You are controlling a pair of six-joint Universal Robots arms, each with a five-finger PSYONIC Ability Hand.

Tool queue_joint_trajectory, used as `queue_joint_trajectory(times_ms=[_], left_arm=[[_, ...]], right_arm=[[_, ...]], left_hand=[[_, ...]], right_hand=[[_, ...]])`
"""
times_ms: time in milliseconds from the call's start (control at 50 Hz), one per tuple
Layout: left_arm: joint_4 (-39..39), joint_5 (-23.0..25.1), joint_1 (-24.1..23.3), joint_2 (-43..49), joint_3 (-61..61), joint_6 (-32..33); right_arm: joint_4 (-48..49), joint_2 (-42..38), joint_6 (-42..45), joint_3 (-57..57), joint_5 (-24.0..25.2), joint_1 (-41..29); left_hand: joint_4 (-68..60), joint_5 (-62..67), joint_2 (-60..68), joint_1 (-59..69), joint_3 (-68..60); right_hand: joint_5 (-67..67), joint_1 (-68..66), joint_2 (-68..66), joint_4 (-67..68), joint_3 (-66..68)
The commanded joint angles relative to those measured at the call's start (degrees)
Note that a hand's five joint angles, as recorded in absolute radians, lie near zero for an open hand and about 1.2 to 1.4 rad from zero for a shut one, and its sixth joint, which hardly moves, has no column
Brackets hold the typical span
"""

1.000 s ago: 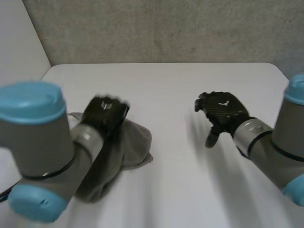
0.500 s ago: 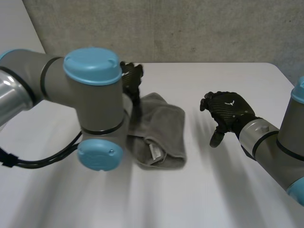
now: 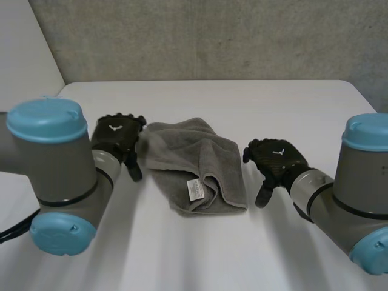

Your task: Fold the towel.

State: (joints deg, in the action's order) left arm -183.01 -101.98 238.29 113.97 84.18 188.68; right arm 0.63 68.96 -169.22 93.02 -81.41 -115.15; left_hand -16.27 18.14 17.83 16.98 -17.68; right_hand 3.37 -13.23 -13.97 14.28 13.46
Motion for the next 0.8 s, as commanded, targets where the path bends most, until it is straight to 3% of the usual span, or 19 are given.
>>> queue_joint_trajectory(times_ms=[20,280,460,520,560,580,620,660,800], left_arm=[[-3.49,4.07,-0.89,5.29,-1.38,1.95],[-7.19,4.78,-2.83,13.82,-7.53,17.24],[-7.19,4.87,-3.27,15.94,-10.08,17.16],[-7.27,4.87,-3.53,16.99,-10.96,17.16],[-7.27,5.04,-3.8,17.52,-11.23,17.16],[-7.27,5.39,-3.88,17.95,-11.4,17.16],[-7.27,6.18,-3.97,18.31,-11.58,17.16],[-7.36,7.23,-3.97,18.31,-11.67,17.07],[-7.8,7.5,-3.97,15.67,-11.67,16.81]], right_arm=[[0.34,-4.26,-6.03,-1.08,0.02,-0.16],[1.12,-12.78,-6.47,-5.56,-1.82,-4.47],[2.53,-16.49,-6.56,-8.82,-7.19,-6.41],[3.32,-17.63,-6.47,-9.79,-7.54,-6.84],[4.02,-18.24,-6.56,-10.49,-7.63,-6.93],[4.03,-18.24,-6.56,-10.49,-7.63,-6.93],[4.73,-18.33,-6.56,-10.75,-7.63,-6.85],[4.82,-18.24,-6.56,-10.75,-7.63,-6.67],[4.38,-17.45,-6.65,-11.54,-7.71,-6.14]], left_hand=[[-1.51,-10.36,-0.05,0.81,-0.1],[-6.71,-5.16,5.15,6.0,-5.3],[-19.85,7.98,18.29,19.14,-18.44],[-26.91,15.04,25.35,26.21,-25.5],[-31.45,19.58,29.9,30.75,-30.05],[-36.11,24.25,34.56,35.41,-34.71],[-43.23,31.36,41.67,42.52,-41.82],[-61.14,49.27,59.58,60.43,-59.73],[-63.73,51.86,62.17,63.02,-62.32]], right_hand=[[-2.78,2.64,3.38,-3.69,-2.87],[-2.61,2.47,3.21,-3.52,-2.7],[1.42,-1.57,-0.83,0.52,1.33],[7.31,-7.46,-6.71,6.4,7.22],[19.03,-19.17,-18.43,18.12,18.94],[19.09,-19.23,-18.49,18.18,19.0],[31.64,-31.78,-31.04,30.73,31.55],[36.03,-36.18,-35.43,35.12,35.94],[32.71,-32.86,-32.11,31.8,32.62]])
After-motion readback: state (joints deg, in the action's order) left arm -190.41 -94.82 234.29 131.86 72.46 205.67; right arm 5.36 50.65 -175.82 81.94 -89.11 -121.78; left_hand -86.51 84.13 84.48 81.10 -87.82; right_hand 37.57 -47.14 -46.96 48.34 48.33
